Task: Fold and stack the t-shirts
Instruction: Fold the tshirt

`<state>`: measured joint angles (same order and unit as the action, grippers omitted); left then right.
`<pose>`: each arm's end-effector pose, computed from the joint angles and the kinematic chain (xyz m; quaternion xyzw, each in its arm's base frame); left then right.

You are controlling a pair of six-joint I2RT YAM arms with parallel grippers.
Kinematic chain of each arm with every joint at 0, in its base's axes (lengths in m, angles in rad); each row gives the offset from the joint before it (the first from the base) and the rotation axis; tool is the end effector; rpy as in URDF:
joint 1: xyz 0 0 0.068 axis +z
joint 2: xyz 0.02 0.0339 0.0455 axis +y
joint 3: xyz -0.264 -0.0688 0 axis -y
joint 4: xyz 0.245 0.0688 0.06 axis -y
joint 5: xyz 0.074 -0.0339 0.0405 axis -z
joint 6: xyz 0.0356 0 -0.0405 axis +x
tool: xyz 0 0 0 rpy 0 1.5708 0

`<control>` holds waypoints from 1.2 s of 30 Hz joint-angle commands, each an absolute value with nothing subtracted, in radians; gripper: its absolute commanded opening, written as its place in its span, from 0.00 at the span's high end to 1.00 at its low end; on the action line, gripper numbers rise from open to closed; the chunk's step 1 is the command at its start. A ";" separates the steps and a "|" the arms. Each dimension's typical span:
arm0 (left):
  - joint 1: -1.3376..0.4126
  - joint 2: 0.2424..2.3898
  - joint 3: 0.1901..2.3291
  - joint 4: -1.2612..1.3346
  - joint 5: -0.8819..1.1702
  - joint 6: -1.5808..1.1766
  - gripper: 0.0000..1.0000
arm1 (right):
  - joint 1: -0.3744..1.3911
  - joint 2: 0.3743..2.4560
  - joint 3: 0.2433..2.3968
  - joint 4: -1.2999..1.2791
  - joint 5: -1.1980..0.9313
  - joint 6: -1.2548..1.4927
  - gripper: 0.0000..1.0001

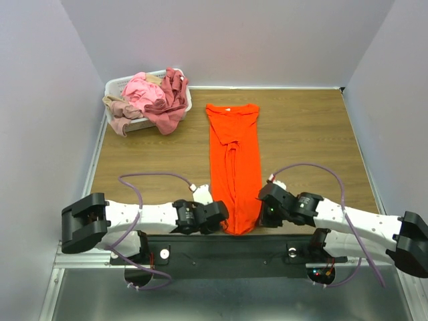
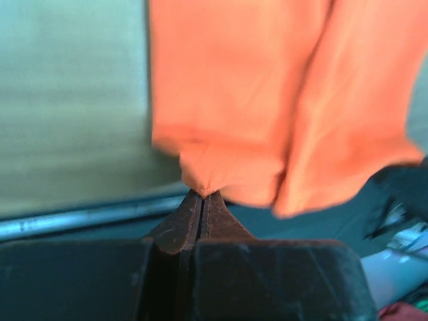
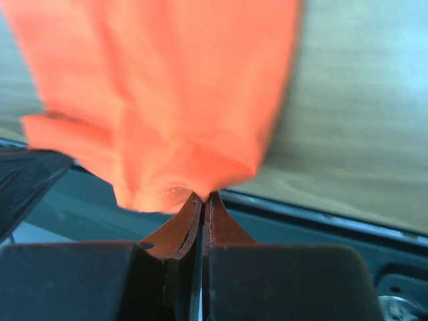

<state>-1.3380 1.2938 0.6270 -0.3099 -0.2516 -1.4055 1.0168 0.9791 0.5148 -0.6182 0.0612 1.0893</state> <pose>0.0636 -0.2297 0.1732 -0.0687 0.9469 -0.2609 0.1750 0.0913 0.1435 0.1798 0.0425 0.9690 0.1953 0.1454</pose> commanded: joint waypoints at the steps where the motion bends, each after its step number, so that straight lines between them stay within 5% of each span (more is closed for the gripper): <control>1: -1.250 1.281 0.689 -0.244 -0.313 -1.255 1.00 | 1.023 1.051 0.667 -0.584 0.221 1.031 1.00; 13: -1.013 1.385 0.899 -0.213 -0.380 -1.003 1.00 | 0.938 1.230 0.896 -0.572 0.478 0.913 1.00; 36: -0.727 1.706 1.224 -0.115 -0.281 -0.726 1.00 | 0.583 1.574 1.147 -0.311 0.284 0.670 1.00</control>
